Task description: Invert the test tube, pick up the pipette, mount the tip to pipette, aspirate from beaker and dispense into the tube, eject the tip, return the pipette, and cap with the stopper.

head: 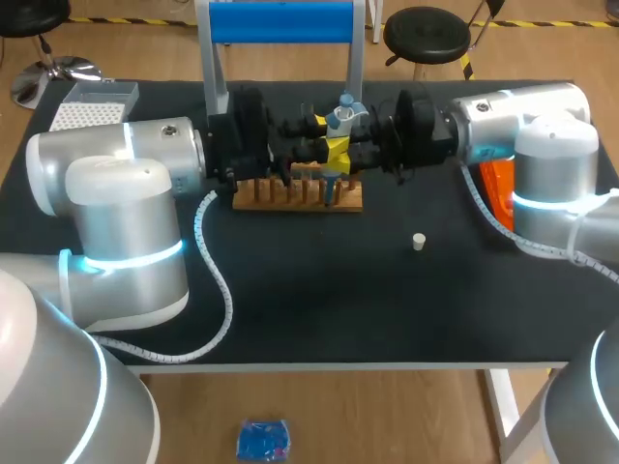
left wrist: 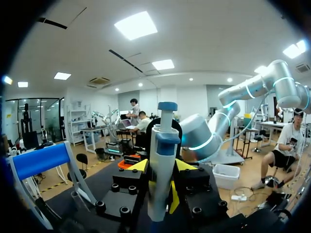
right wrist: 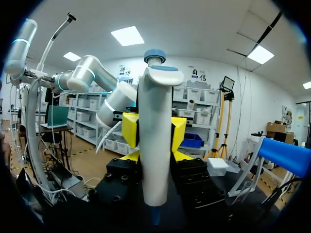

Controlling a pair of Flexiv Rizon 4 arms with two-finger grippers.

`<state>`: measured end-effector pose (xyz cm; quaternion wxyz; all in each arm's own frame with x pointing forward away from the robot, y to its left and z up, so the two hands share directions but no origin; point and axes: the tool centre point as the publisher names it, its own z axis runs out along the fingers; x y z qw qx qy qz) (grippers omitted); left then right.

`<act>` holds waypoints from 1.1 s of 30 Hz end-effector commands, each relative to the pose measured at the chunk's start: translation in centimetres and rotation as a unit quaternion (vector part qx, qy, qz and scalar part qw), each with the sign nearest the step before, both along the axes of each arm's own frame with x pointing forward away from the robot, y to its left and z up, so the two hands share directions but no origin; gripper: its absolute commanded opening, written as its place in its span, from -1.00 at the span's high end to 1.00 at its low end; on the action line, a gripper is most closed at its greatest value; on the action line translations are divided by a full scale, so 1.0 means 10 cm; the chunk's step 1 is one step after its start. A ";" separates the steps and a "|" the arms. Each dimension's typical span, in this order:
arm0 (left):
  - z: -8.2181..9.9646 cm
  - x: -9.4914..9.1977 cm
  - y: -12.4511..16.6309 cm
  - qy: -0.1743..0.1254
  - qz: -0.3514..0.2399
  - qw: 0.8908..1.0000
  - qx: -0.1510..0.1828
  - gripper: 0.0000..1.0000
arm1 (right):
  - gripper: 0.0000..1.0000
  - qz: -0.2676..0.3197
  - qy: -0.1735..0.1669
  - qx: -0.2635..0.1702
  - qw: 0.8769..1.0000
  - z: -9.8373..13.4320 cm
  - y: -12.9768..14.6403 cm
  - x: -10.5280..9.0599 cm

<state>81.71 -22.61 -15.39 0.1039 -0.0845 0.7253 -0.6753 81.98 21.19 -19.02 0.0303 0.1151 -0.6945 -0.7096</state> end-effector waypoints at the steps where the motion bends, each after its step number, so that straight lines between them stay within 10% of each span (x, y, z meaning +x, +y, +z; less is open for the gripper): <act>1: 0.00 -0.04 -0.01 0.000 0.001 1.000 0.000 1.00 | -1.00 -0.004 -0.001 -0.004 1.000 0.02 -0.02 0.05; 16: 0.00 -0.04 -0.01 0.000 0.001 1.000 0.000 1.00 | -1.00 -0.042 -0.020 -0.025 0.999 0.24 -0.79 0.36; 23: 0.00 -0.04 -0.01 0.000 0.001 1.000 0.000 1.00 | -1.00 -0.125 0.004 -0.098 0.987 0.26 -1.20 0.98; 33: 0.00 -0.04 -0.01 0.000 0.001 1.000 0.000 1.00 | -1.00 -0.201 0.050 -0.139 0.968 0.22 -1.09 1.80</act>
